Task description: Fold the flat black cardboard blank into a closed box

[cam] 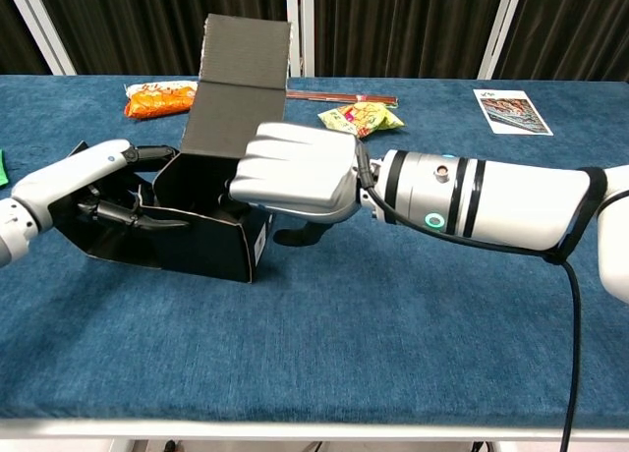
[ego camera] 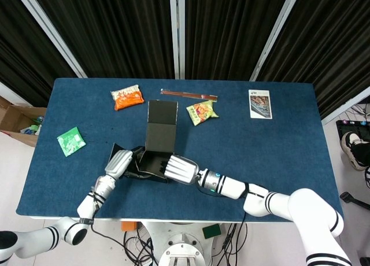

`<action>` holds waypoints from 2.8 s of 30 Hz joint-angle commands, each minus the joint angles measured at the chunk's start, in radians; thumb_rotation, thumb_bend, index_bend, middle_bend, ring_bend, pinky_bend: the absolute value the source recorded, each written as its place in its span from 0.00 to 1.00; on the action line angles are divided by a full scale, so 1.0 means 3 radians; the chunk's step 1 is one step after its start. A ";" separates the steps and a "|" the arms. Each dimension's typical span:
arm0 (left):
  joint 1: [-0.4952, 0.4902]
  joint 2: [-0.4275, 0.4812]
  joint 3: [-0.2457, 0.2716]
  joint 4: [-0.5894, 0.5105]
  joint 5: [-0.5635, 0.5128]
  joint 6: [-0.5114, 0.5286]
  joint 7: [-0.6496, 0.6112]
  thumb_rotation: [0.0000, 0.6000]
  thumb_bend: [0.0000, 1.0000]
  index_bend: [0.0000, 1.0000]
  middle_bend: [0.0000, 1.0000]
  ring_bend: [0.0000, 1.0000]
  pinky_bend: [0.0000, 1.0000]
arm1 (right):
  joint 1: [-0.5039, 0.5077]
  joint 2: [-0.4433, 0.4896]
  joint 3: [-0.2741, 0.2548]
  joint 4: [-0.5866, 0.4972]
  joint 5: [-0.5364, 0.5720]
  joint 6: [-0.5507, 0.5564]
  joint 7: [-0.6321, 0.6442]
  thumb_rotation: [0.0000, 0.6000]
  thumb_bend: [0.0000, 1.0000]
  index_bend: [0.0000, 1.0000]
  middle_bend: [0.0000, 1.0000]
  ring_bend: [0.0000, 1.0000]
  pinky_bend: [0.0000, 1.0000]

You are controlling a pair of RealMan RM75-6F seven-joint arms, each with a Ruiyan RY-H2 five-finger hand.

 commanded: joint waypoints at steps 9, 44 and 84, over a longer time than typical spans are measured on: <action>-0.0021 0.0005 -0.0027 -0.0013 -0.0036 -0.0044 0.0031 0.72 0.00 0.45 0.41 0.70 0.92 | -0.0033 0.0031 0.0016 0.0020 0.0000 0.0071 -0.0010 1.00 0.33 0.85 0.90 0.74 1.00; 0.0016 0.0006 -0.0406 -0.0391 -0.0637 -0.0110 0.0447 0.75 0.00 0.45 0.41 0.70 0.93 | -0.1225 0.0249 0.0711 -0.1429 0.2113 -0.0087 0.1279 1.00 0.00 0.00 0.14 0.70 1.00; -0.0014 0.0054 -0.0682 -0.0766 -0.0963 -0.0050 0.0772 0.75 0.00 0.35 0.34 0.69 0.93 | -0.0595 -0.0998 0.1672 -0.0427 0.2614 -0.0362 0.1587 1.00 0.20 0.31 0.45 0.74 1.00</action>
